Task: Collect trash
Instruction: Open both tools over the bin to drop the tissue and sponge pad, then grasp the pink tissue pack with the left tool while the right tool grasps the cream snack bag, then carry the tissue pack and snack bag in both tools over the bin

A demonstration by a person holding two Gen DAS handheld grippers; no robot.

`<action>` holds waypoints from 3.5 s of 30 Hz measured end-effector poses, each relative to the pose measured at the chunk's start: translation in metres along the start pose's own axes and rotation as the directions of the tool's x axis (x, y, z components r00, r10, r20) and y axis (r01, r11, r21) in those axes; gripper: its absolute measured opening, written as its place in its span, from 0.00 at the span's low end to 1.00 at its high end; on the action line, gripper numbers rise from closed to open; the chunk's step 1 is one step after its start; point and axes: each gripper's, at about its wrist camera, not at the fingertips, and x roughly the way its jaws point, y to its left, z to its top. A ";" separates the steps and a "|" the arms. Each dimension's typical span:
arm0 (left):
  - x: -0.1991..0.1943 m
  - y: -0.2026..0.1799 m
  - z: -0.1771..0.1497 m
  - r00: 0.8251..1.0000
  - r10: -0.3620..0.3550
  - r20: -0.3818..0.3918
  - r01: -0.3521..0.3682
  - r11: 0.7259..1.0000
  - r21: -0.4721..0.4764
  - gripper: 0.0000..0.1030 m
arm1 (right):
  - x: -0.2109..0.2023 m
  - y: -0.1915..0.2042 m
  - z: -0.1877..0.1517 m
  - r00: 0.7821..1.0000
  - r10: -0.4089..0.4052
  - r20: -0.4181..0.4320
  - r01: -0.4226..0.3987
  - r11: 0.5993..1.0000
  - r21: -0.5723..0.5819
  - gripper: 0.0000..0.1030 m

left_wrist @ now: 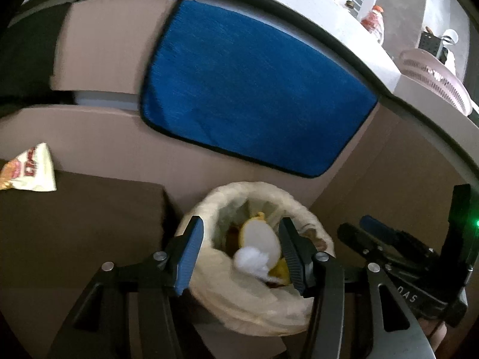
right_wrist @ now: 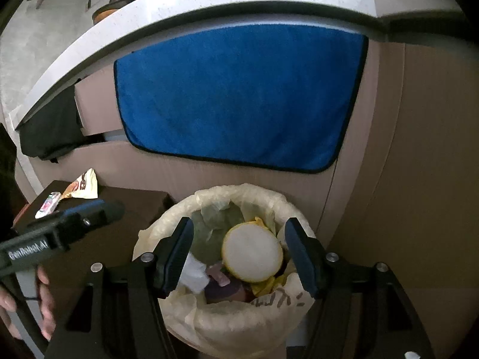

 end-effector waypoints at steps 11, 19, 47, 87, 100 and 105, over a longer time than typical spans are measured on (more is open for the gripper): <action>-0.075 0.115 -0.009 0.956 0.278 0.091 -0.271 0.959 -0.078 0.52 | -0.003 0.037 0.000 0.994 0.110 0.011 -0.110 0.994 -0.004 0.59; -0.127 0.286 -0.017 0.866 0.498 0.042 -0.457 0.823 -0.336 0.52 | 0.007 0.107 0.006 0.969 0.247 -0.011 -0.248 0.968 -0.038 0.59; -0.180 0.352 -0.061 0.918 0.389 -0.075 -0.387 0.843 -0.373 0.40 | 0.122 0.276 0.020 0.892 0.366 -0.264 -0.412 0.899 -0.146 0.59; -0.249 0.360 -0.148 0.936 0.351 -0.014 -0.303 0.787 -0.537 0.40 | 0.123 0.407 -0.007 0.855 0.391 -0.340 -0.516 0.708 -0.483 0.65; -0.249 0.368 -0.149 0.921 0.389 -0.024 -0.342 0.777 -0.529 0.41 | 0.174 0.450 -0.034 0.849 0.339 -0.405 -0.517 0.690 -0.507 0.66; -0.243 0.358 -0.145 0.926 0.377 -0.026 -0.337 0.793 -0.508 0.41 | 0.158 0.440 -0.033 0.865 0.324 -0.382 -0.493 0.686 -0.535 0.47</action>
